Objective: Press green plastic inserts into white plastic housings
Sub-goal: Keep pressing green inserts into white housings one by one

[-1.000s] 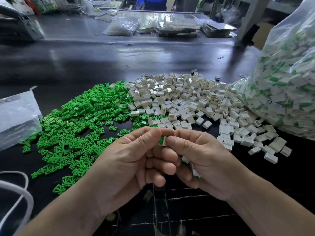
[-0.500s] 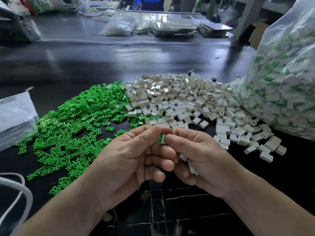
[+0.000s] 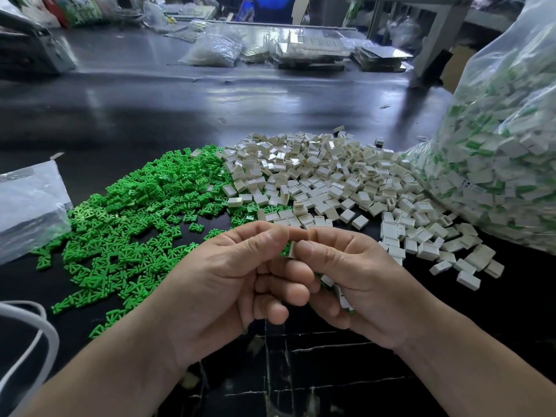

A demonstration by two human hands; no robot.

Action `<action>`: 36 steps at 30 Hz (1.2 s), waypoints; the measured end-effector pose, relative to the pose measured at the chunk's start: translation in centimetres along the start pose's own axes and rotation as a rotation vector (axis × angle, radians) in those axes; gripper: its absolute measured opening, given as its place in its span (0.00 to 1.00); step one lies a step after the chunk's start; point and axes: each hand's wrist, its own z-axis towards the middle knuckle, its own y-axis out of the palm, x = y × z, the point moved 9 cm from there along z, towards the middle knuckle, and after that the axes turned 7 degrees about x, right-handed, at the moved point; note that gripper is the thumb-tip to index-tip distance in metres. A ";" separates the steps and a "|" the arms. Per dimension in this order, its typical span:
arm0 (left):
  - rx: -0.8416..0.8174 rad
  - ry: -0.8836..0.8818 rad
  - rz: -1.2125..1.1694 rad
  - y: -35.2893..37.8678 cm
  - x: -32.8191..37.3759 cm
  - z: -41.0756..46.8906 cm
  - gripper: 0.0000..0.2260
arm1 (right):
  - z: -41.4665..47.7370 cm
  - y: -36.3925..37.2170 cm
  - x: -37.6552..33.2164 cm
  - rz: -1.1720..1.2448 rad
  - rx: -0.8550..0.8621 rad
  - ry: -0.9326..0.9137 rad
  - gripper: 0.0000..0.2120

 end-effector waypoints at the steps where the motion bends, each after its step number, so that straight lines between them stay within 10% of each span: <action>1: -0.006 -0.001 -0.001 0.2 0.0 0.0 0.14 | -0.1 0.0 0.0 -0.001 0.001 -0.001 0.21; 36: -0.007 0.071 -0.107 0.1 -0.6 -0.1 0.12 | -0.2 0.9 -0.4 0.011 -0.049 0.007 0.23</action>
